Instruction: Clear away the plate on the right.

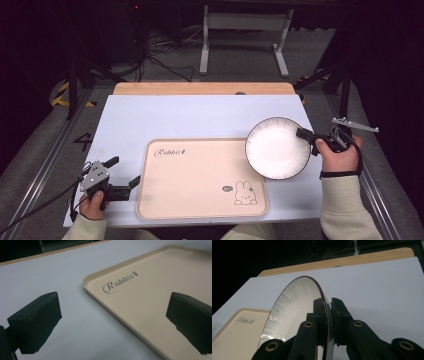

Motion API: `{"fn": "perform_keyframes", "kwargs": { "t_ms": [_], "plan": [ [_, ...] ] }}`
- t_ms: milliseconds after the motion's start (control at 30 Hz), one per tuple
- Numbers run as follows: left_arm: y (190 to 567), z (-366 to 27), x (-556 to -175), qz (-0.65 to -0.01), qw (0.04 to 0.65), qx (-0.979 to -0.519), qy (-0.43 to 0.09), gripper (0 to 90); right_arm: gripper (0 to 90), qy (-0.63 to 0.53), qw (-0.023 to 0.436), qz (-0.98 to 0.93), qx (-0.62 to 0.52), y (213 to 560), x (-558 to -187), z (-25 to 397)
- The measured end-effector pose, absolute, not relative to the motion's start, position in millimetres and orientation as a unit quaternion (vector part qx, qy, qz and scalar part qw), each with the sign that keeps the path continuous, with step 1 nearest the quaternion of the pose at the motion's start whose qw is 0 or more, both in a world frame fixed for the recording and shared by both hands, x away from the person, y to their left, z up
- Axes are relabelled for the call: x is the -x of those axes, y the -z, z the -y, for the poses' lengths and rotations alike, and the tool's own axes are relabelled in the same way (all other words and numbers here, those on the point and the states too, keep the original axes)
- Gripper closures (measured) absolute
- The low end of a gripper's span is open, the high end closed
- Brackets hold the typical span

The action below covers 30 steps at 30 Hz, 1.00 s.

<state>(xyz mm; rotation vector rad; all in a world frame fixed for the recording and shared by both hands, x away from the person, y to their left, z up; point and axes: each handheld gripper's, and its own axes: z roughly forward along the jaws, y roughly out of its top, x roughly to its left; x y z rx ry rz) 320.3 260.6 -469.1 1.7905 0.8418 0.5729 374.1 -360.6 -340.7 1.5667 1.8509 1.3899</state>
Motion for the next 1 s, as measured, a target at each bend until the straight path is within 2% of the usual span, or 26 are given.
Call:
{"fn": "perform_keyframes", "kwargs": {
  "t_ms": [233, 1000],
  "plan": [
    [469.1, -260.5, -320.2, -0.351, 0.514, -0.745, -0.239, 0.4, 83.1, -0.486, 0.172, -0.667, -0.537, 335.3, -379.3, 343.0],
    [469.1, -260.2, -320.1, -0.35, 0.514, -0.746, -0.239, 0.4, 83.1, -0.494, 0.125, -0.708, -0.488, 329.0, -403.5, 274.6]
  ]
}}
